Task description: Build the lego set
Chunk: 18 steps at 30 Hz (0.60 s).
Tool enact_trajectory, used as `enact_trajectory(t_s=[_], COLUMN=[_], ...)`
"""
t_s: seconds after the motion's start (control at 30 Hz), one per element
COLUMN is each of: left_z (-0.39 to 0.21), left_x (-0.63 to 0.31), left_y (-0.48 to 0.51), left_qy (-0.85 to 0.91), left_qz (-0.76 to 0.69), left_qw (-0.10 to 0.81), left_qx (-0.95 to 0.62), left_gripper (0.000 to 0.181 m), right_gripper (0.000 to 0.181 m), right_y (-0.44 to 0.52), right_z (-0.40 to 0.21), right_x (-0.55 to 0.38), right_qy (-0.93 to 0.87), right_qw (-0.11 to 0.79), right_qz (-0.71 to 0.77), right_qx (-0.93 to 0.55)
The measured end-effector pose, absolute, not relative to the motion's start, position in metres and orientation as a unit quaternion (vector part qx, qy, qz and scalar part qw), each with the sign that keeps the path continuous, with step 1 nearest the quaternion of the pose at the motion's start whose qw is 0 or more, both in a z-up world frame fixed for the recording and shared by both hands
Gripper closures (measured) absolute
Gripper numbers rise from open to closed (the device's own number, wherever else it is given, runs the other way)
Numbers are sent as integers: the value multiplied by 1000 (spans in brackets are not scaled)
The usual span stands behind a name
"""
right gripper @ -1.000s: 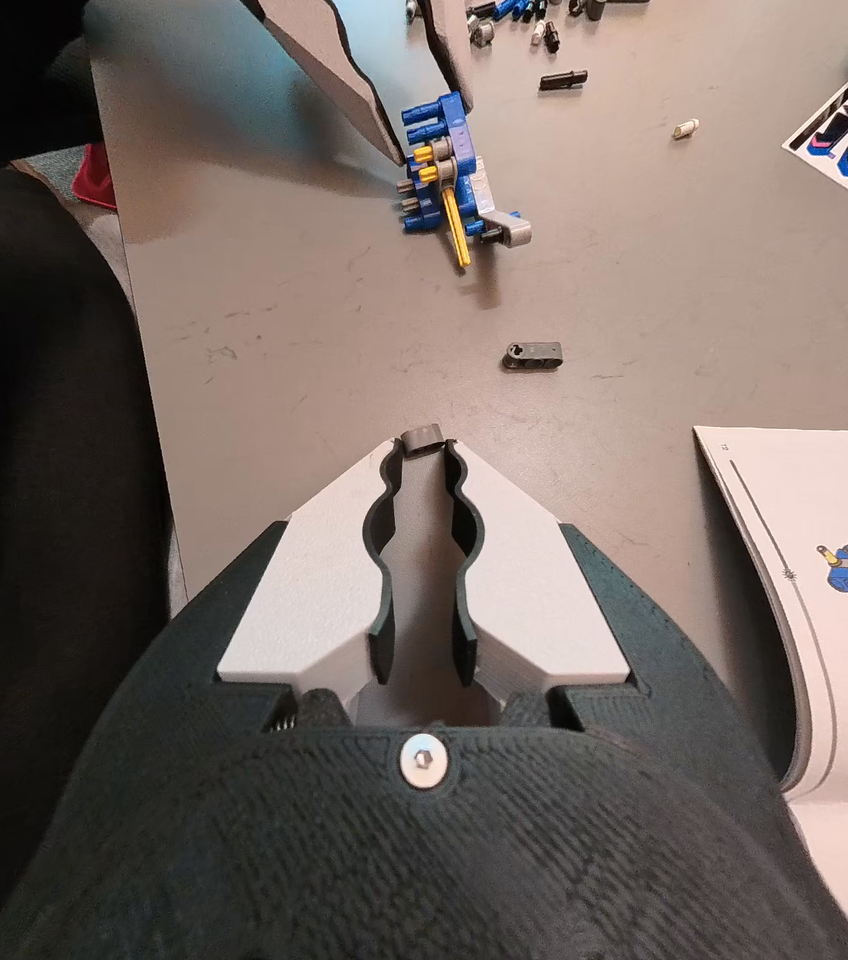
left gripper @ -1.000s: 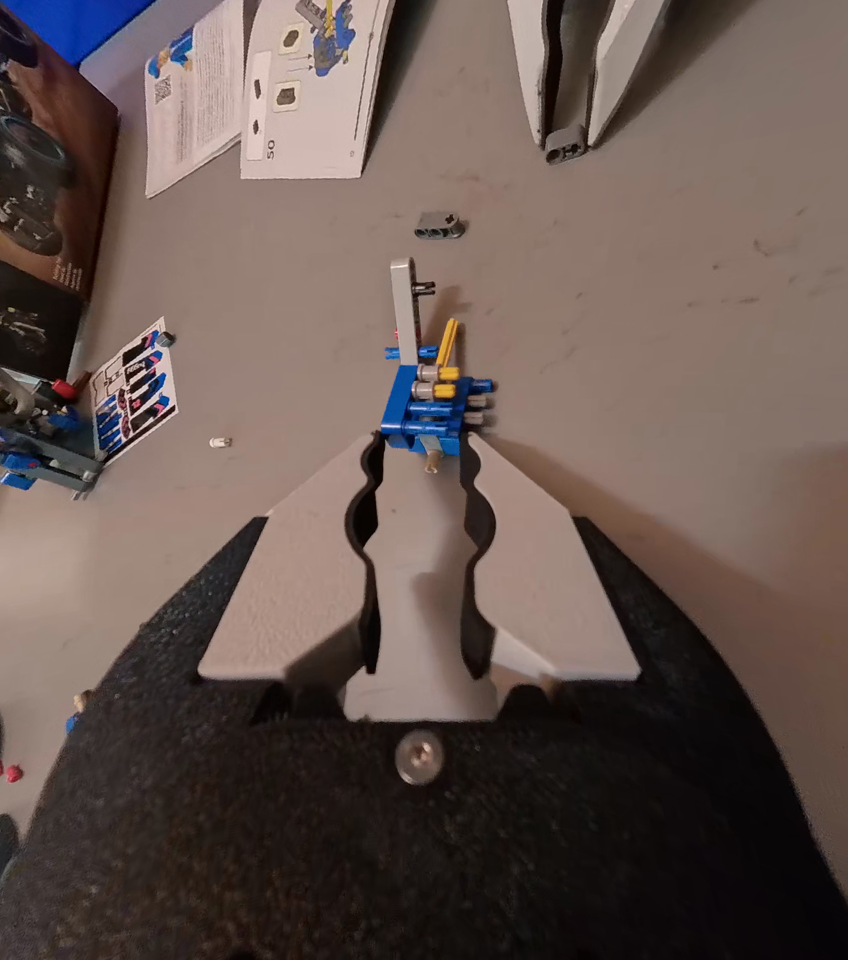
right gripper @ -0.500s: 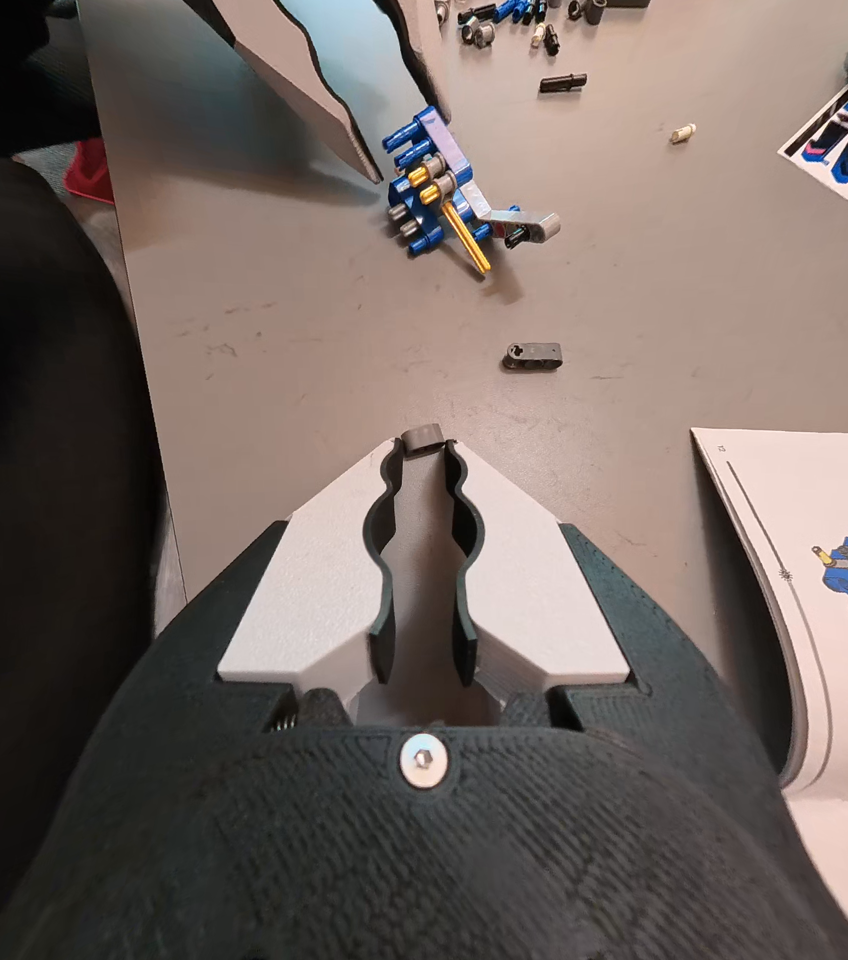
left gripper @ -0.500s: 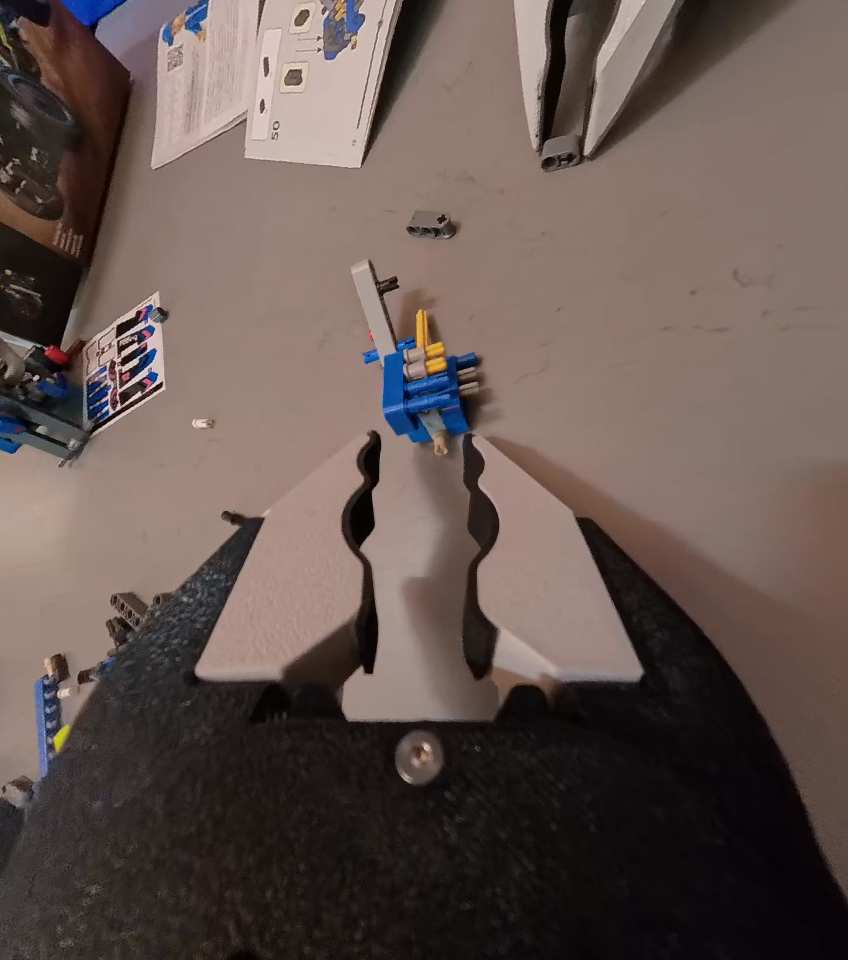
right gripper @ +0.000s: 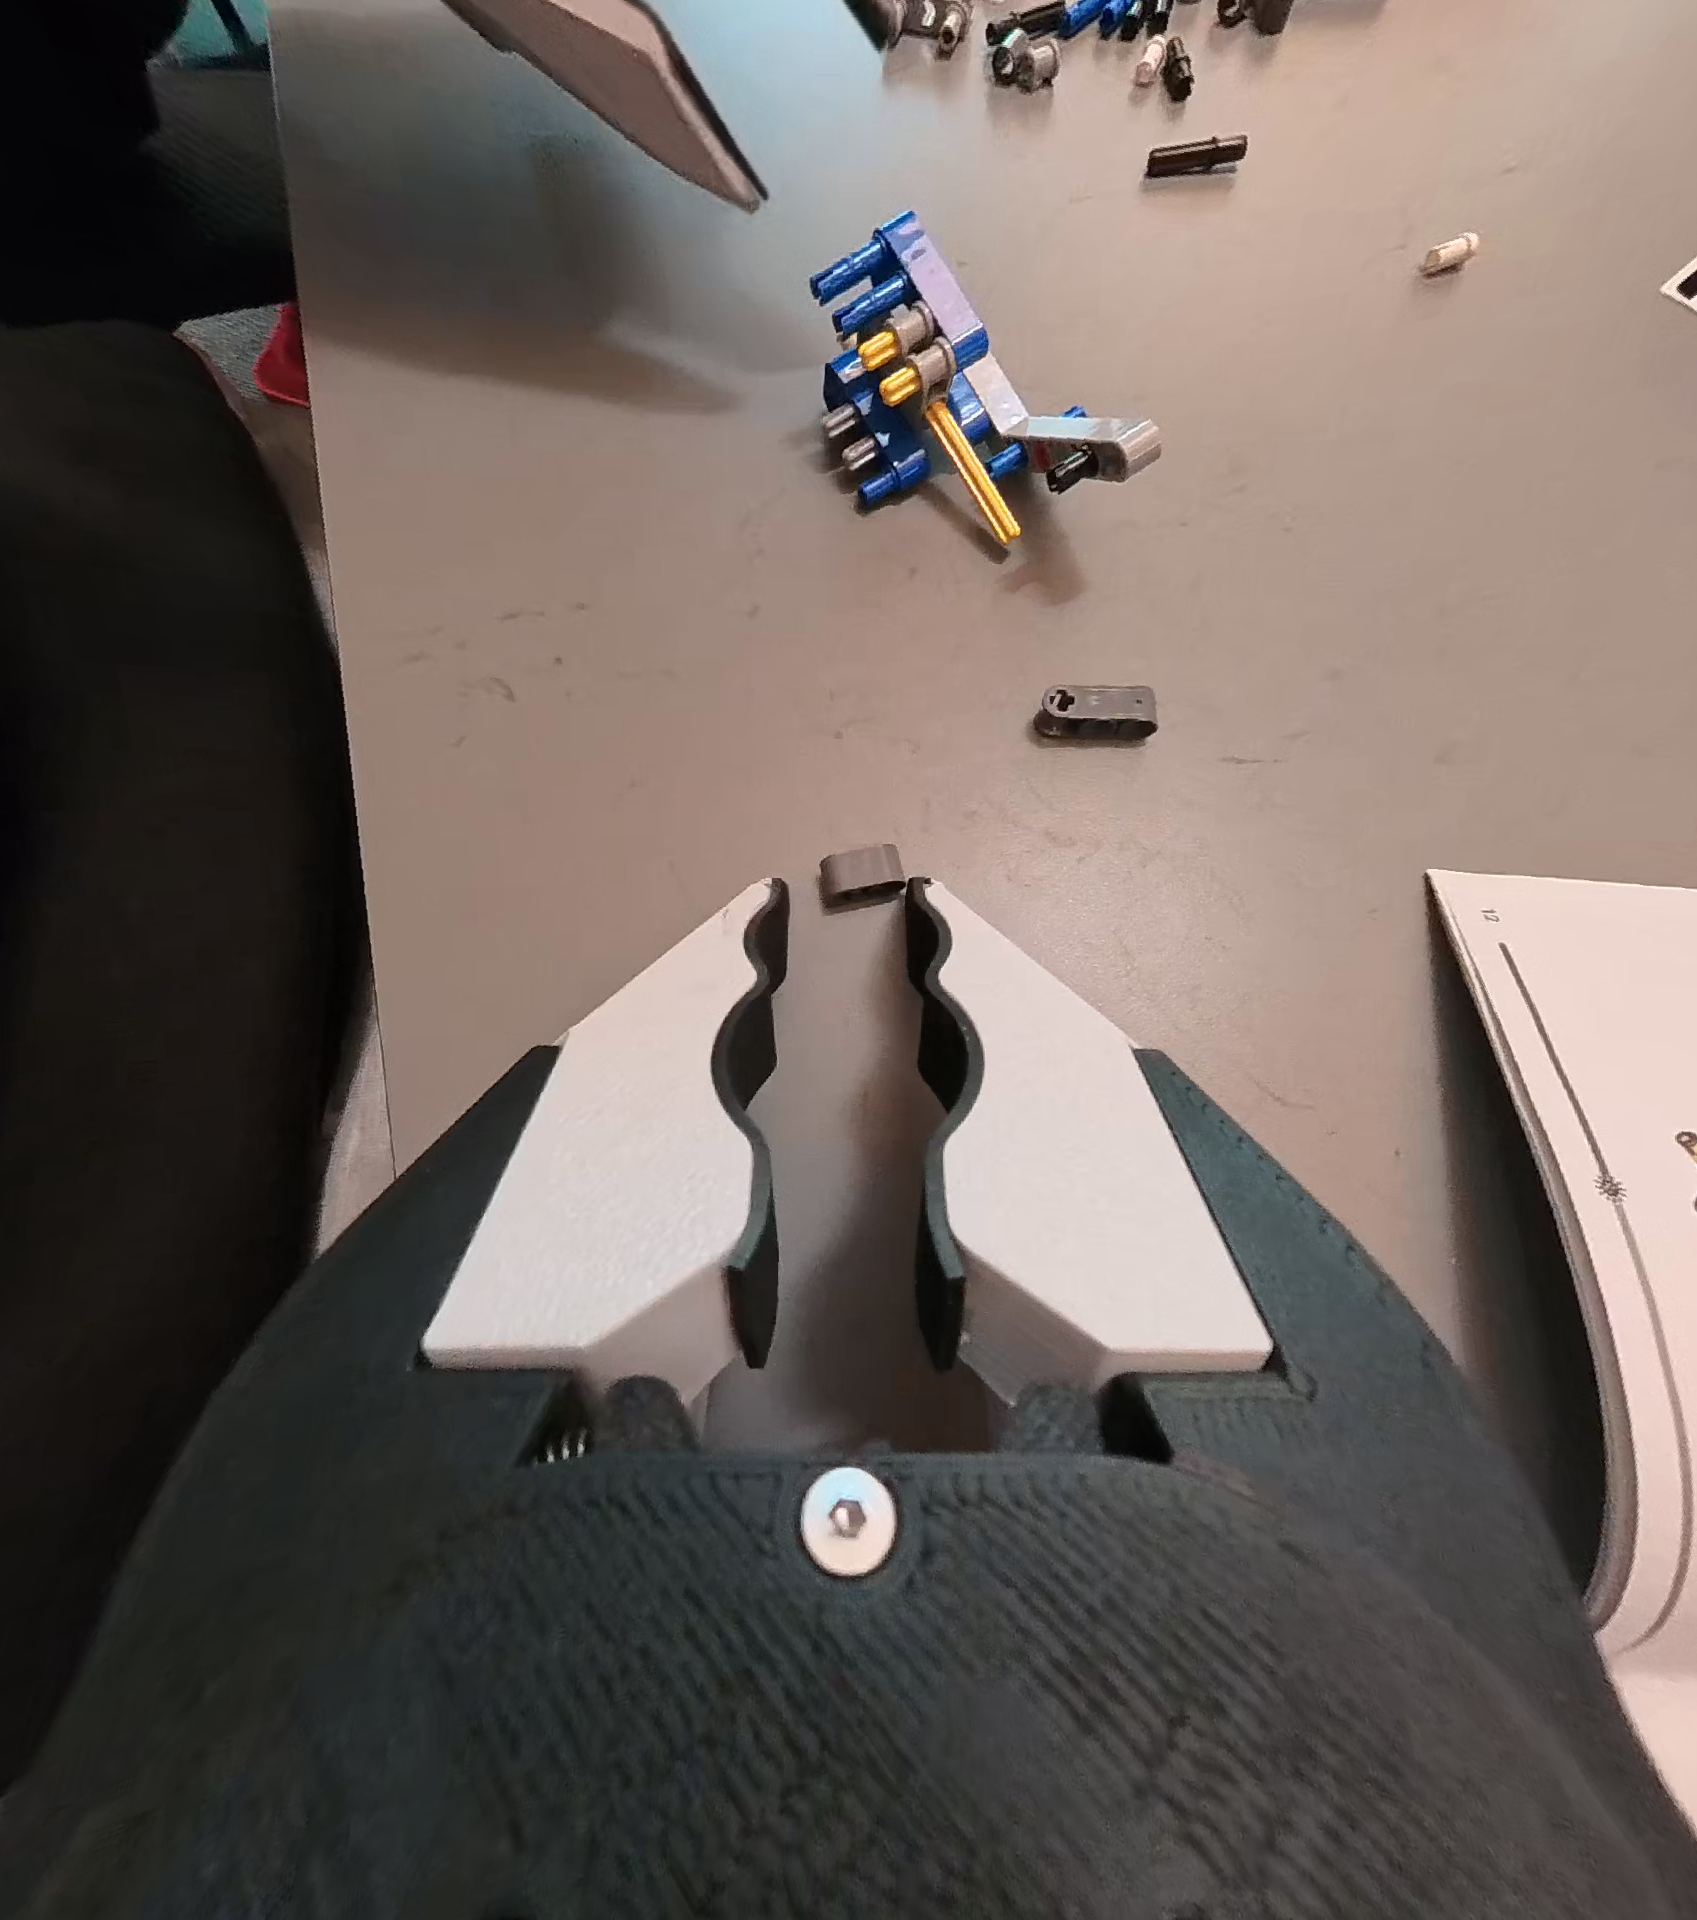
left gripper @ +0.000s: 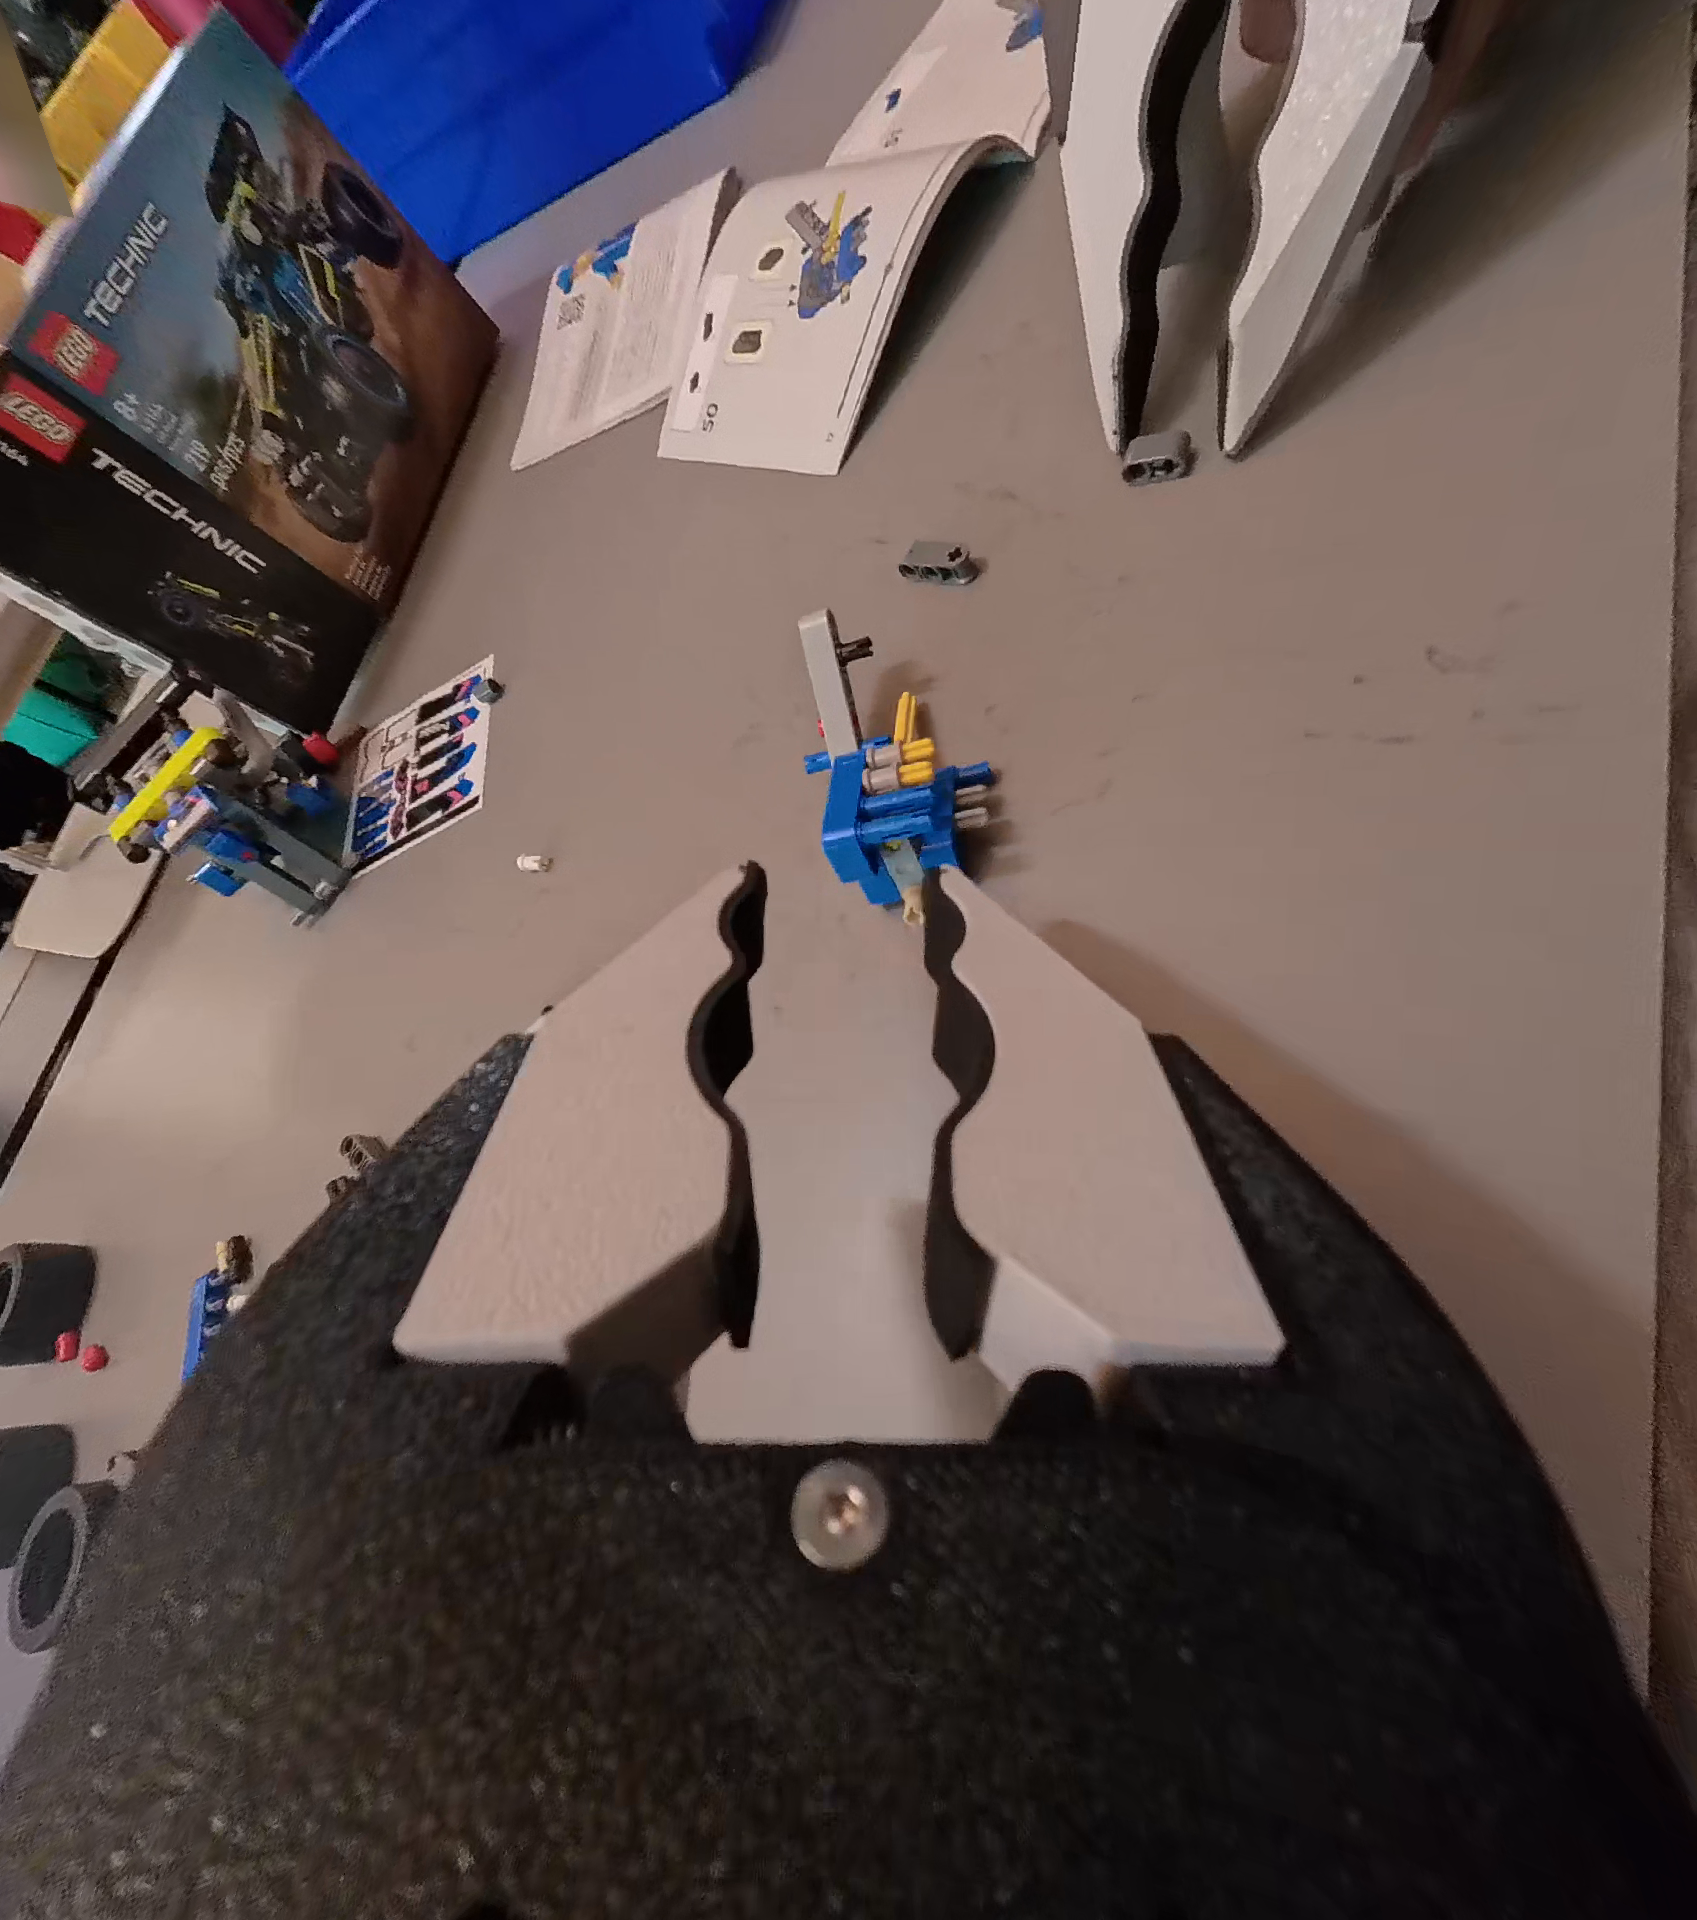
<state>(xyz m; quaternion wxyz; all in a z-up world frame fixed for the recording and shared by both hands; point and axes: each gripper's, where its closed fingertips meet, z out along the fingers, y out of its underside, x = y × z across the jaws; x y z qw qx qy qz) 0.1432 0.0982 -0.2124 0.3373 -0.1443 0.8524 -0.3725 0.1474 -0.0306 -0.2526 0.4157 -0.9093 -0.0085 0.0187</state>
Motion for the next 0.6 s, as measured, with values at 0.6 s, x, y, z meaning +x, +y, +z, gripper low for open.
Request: enact_trajectory(t_s=[0.6], left_z=[-204], left_x=[159], left_y=[103], left_qy=[797], left_qz=[-403], left_qw=[418], left_qx=[-165], left_gripper=[163], right_gripper=[165], right_y=[-28], right_z=[-253], right_x=[153], right_qy=[-18], right_qw=[415], right_qz=[5], right_qx=[-910])
